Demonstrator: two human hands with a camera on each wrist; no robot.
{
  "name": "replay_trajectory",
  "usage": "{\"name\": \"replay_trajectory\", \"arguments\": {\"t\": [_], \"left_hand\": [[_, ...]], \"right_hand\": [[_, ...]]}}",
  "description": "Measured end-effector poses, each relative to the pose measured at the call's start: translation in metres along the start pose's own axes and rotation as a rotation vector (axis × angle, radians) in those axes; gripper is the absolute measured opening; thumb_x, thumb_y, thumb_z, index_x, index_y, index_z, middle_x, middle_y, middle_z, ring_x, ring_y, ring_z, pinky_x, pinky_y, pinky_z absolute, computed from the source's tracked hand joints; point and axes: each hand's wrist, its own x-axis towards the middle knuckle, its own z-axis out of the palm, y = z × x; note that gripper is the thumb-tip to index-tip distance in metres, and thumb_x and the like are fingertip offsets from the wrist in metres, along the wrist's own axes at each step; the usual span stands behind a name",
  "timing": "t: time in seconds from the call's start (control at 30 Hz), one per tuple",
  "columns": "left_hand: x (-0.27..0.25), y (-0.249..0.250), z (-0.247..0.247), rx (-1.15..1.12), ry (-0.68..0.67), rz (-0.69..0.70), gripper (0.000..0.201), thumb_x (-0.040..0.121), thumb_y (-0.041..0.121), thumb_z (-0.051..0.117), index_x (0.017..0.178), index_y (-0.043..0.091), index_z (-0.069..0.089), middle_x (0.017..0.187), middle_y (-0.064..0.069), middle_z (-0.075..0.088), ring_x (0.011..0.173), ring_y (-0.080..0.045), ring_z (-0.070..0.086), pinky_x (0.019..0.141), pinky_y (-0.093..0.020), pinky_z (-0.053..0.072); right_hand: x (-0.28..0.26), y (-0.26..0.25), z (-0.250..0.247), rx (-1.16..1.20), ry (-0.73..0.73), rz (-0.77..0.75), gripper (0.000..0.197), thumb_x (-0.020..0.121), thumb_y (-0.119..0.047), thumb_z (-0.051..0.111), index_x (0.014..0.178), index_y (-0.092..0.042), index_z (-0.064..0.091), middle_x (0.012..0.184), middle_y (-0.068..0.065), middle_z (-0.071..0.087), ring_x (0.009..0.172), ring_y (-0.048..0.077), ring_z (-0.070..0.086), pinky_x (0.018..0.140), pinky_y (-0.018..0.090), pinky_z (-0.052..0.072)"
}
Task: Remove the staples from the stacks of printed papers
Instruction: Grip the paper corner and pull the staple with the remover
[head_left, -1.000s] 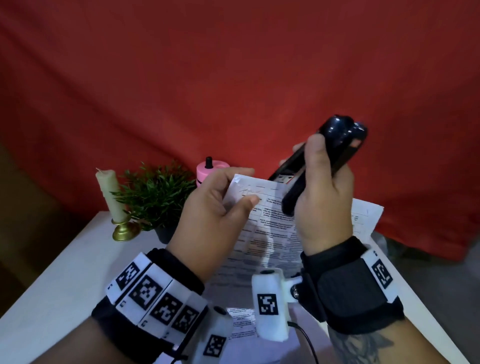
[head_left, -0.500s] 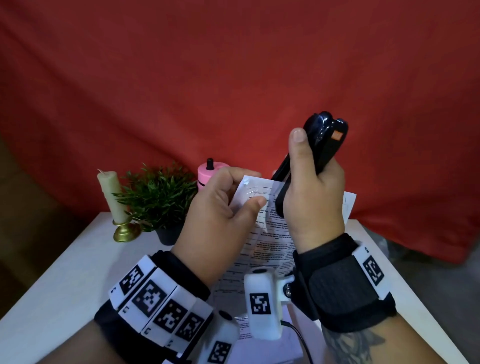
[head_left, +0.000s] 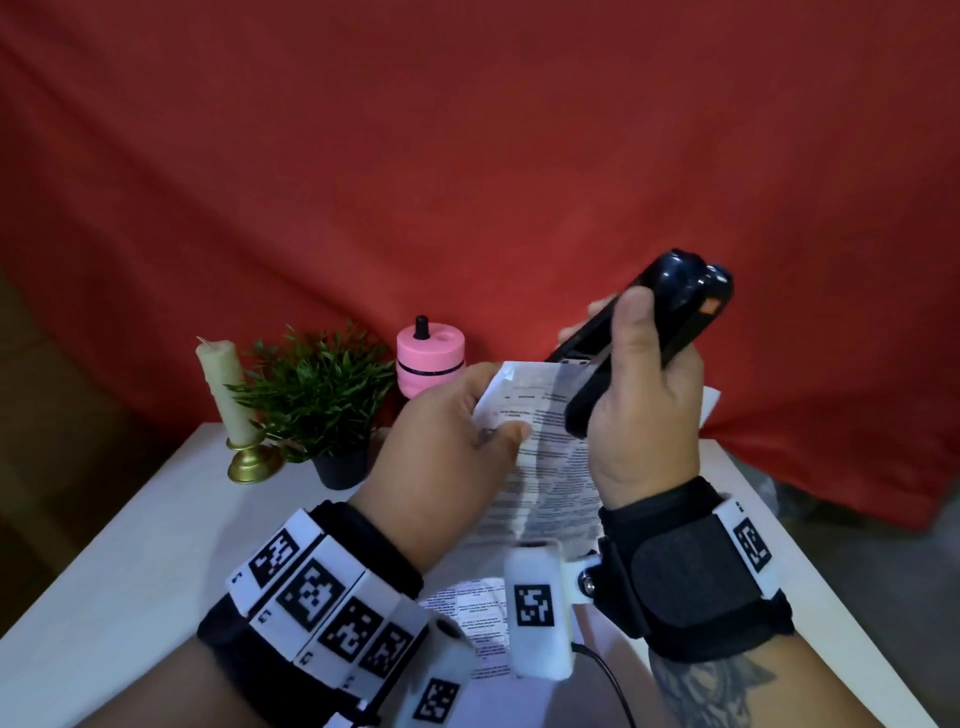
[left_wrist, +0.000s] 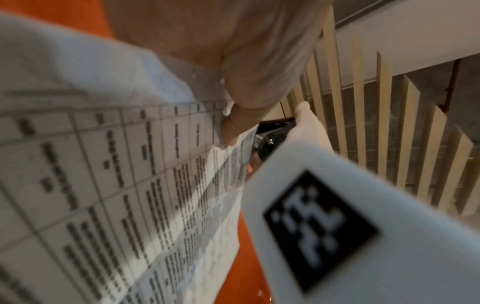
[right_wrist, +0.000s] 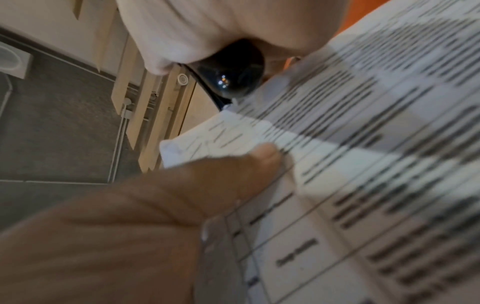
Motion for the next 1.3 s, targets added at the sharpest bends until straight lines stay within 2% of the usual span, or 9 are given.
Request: {"name": "replay_trajectory", "arguments": {"t": [0.13,0.23,0.43,0.53,0.7,0.8,0.87,1.0,1.3], "left_hand": [[0.0,-0.004,-0.005,-0.039,0.052,0.145,0.037,0.089,0.002,0.063,0.1,0.037,0.07,0.091,0.011,0.073,0.085,-0.007,0.067,0.076,-0.027,0.055],[0.0,-0.007,-0.004,-0.061,0.086,0.33,0.038,0.077,-0.015,0.067,0.092,0.019,0.076,0.095,0.008,0.069,0.095,-0.003,0.064,0.08,-0.018,0.049],[0.001,-0.014,-0.001,-0.206,0.109,0.385,0.035,0.064,-0.011,0.076,0.083,0.018,0.074,0.101,0.015,0.062,0.101,-0.007,0.06,0.075,-0.049,0.057],[0.001,-0.015,0.0,-0.169,0.131,0.404,0.033,0.064,-0.01,0.076,0.082,0.017,0.073,0.099,0.013,0.062,0.101,-0.003,0.06,0.076,-0.048,0.056],[0.001,-0.012,-0.003,-0.102,0.147,0.367,0.031,0.072,-0.011,0.074,0.08,0.019,0.075,0.094,0.011,0.067,0.096,-0.005,0.063,0.073,-0.043,0.057],[0.0,-0.009,-0.004,0.007,0.134,0.28,0.008,0.091,0.015,0.066,0.091,0.015,0.073,0.084,-0.003,0.07,0.084,-0.017,0.066,0.073,-0.041,0.055],[0.0,-0.005,-0.003,-0.075,0.107,0.149,0.017,0.093,0.03,0.061,0.099,0.019,0.073,0.086,-0.006,0.073,0.082,-0.024,0.068,0.074,-0.046,0.056],[0.002,-0.002,-0.002,-0.221,0.065,0.003,0.019,0.092,0.026,0.06,0.106,0.02,0.072,0.095,0.005,0.076,0.091,-0.017,0.071,0.084,-0.048,0.057],[0.002,-0.007,0.001,-0.225,0.046,0.007,0.02,0.091,0.036,0.061,0.104,0.025,0.072,0.093,-0.003,0.076,0.09,-0.029,0.07,0.082,-0.054,0.055]], "right_hand": [[-0.002,0.002,-0.008,0.064,0.102,-0.055,0.064,0.066,-0.078,0.061,0.089,-0.019,0.064,0.084,0.015,0.065,0.077,0.031,0.064,0.071,0.042,0.052],[-0.004,0.0,-0.013,0.035,0.137,-0.146,0.053,0.071,-0.078,0.057,0.089,-0.029,0.067,0.081,0.004,0.069,0.075,0.024,0.066,0.07,0.035,0.054],[-0.008,-0.001,-0.016,0.01,0.014,-0.319,0.051,0.086,-0.066,0.053,0.1,-0.017,0.055,0.087,-0.004,0.066,0.077,0.025,0.064,0.063,0.044,0.053],[-0.009,-0.002,-0.016,-0.005,0.009,-0.342,0.051,0.088,-0.064,0.052,0.1,-0.014,0.053,0.087,-0.001,0.064,0.077,0.022,0.065,0.066,0.042,0.054],[-0.009,-0.002,-0.015,-0.003,0.029,-0.286,0.046,0.083,-0.068,0.055,0.096,-0.024,0.058,0.083,0.006,0.065,0.074,0.03,0.064,0.061,0.048,0.051],[-0.006,-0.004,-0.011,-0.013,0.068,-0.173,0.043,0.075,-0.075,0.057,0.082,-0.033,0.062,0.075,0.012,0.06,0.068,0.032,0.061,0.064,0.049,0.05],[-0.002,-0.005,-0.009,-0.011,0.098,-0.065,0.045,0.075,-0.073,0.058,0.077,-0.029,0.062,0.076,0.01,0.062,0.073,0.029,0.062,0.071,0.047,0.051],[0.01,-0.008,-0.006,-0.061,0.043,0.078,0.04,0.079,-0.063,0.054,0.071,-0.025,0.061,0.072,0.002,0.063,0.072,0.02,0.062,0.072,0.042,0.051],[0.013,-0.01,0.0,-0.122,0.029,0.083,0.048,0.077,-0.067,0.05,0.065,-0.02,0.049,0.064,0.006,0.05,0.061,0.023,0.054,0.061,0.039,0.047]]}}
